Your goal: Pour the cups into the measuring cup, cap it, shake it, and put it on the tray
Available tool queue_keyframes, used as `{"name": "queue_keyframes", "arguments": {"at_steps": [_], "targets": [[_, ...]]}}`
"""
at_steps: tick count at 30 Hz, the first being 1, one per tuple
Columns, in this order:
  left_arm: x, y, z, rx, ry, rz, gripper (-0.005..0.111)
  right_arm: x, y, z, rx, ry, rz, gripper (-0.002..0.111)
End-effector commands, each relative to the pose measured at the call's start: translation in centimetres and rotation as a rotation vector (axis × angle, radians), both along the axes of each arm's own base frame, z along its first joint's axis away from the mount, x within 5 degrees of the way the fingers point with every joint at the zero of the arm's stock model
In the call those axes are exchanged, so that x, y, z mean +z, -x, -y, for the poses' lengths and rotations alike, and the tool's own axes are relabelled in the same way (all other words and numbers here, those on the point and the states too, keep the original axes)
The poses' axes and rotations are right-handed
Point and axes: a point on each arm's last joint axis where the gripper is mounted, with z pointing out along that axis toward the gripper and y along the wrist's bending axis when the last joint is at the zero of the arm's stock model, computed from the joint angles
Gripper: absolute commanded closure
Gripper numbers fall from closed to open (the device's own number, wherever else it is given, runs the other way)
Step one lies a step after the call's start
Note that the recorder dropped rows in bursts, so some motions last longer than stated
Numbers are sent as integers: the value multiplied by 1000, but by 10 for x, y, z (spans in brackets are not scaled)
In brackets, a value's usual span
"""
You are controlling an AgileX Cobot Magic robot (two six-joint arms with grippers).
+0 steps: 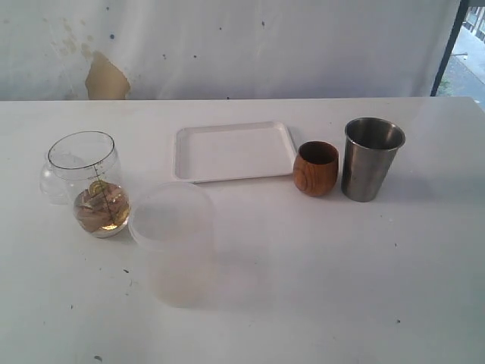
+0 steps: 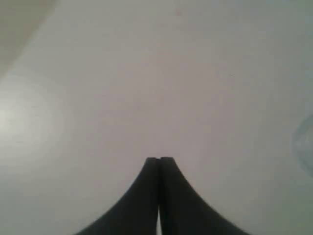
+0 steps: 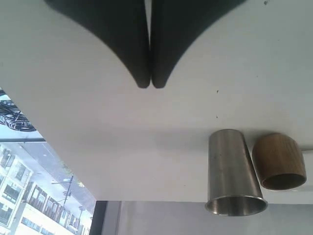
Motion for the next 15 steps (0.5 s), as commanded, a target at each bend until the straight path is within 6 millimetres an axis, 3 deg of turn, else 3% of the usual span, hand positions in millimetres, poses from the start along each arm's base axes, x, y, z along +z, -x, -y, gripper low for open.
{"name": "queue_keyframes", "arguments": {"at_steps": [1, 8, 10, 15], "targets": [[-17, -39, 15, -91, 167, -40, 99, 0, 0, 0, 5, -1, 5, 108], [-47, -70, 32, -200, 339, -103, 35, 0, 0, 0, 5, -1, 5, 108], [-60, -77, 33, -199, 359, -166, 26, 0, 0, 0, 5, -1, 5, 108], [-78, -90, 34, -176, 392, -229, 25, 0, 0, 0, 5, -1, 5, 108]]}}
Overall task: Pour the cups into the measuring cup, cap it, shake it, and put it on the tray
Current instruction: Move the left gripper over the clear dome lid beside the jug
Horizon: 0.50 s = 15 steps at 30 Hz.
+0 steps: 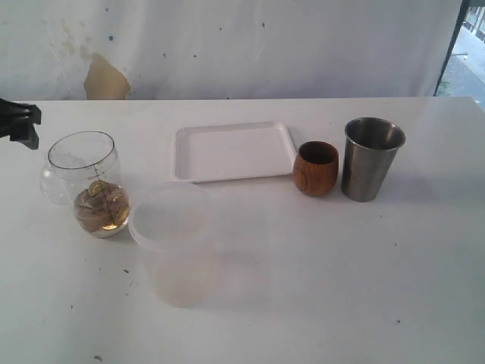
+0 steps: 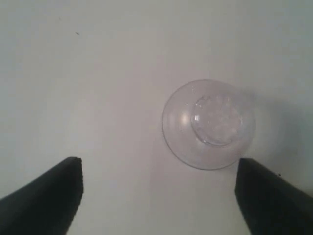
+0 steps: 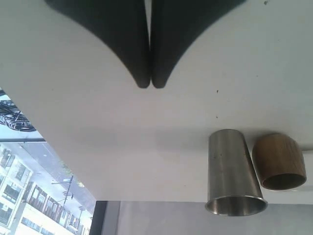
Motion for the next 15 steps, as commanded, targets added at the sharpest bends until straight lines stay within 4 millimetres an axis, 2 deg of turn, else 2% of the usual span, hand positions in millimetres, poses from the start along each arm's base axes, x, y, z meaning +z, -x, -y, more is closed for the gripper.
{"name": "queue_keyframes", "arguments": {"at_steps": [1, 8, 15], "targets": [[-11, -12, 3, 9, 44, -22, 25, 0, 0, 0, 5, -1, 5, 108], [-25, -23, 11, -34, 113, 8, 25, 0, 0, 0, 5, -1, 5, 108], [-23, -30, 17, -60, 175, 83, 25, 0, 0, 0, 5, -1, 5, 108]]}}
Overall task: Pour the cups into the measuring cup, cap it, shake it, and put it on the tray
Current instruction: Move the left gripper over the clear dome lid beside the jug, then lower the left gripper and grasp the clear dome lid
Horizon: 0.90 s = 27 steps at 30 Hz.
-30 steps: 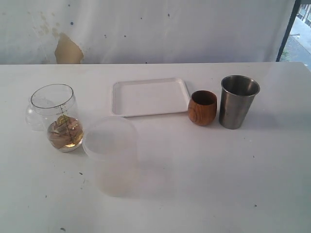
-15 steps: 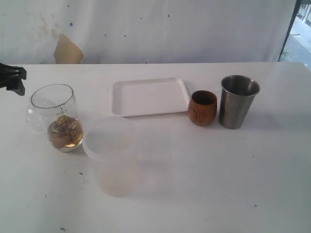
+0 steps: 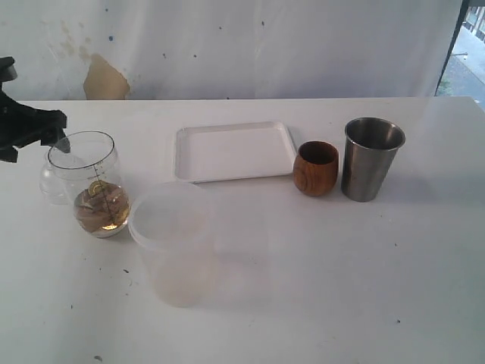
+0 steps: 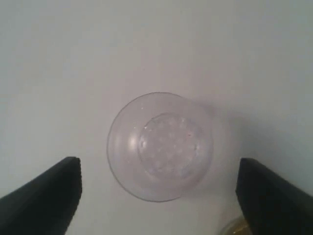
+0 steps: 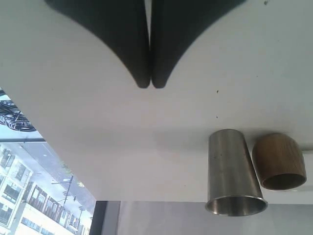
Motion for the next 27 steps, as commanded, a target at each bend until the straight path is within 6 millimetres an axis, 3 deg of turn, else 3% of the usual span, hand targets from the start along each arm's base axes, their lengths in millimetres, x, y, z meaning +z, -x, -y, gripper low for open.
{"name": "queue_keyframes", "arguments": {"at_steps": [1, 9, 17, 27], "targets": [[4, -6, 4, 6, 35, 75, 25, 0, 0, 0, 5, -1, 5, 108], [-13, -14, 2, 10, 16, 81, 28, 0, 0, 0, 5, -1, 5, 108], [-18, -10, 5, -22, 27, 30, 52, 0, 0, 0, 5, -1, 5, 108], [-18, -9, 6, -40, 40, 13, 54, 0, 0, 0, 5, -1, 5, 108]]}}
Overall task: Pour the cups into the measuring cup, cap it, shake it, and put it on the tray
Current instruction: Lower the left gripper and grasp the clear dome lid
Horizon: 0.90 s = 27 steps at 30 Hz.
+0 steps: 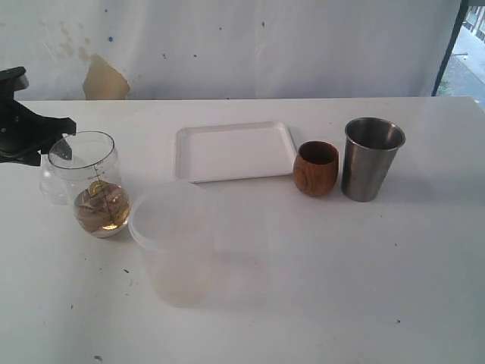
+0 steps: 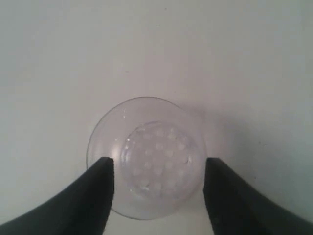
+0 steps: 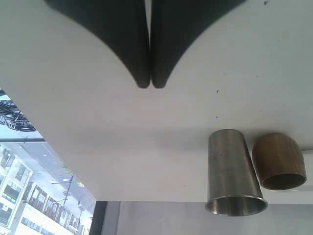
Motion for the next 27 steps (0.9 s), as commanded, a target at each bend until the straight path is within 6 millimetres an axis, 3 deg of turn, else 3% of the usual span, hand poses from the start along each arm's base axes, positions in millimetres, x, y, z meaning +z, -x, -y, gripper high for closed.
{"name": "queue_keyframes", "arguments": {"at_steps": [1, 8, 13, 19, 27], "targets": [[2, -1, 3, -5, 7, 13, 54, 0, 0, 0, 5, -1, 5, 108], [3, -2, 2, -20, -11, 40, 39, 0, 0, 0, 5, -1, 5, 108], [3, -3, 2, -15, -9, 42, 40, 0, 0, 0, 5, -1, 5, 108], [3, -2, 3, -2, 20, 27, 53, 0, 0, 0, 5, -1, 5, 108], [-14, -3, 4, -4, 30, -26, 45, 0, 0, 0, 5, -1, 5, 108]]}}
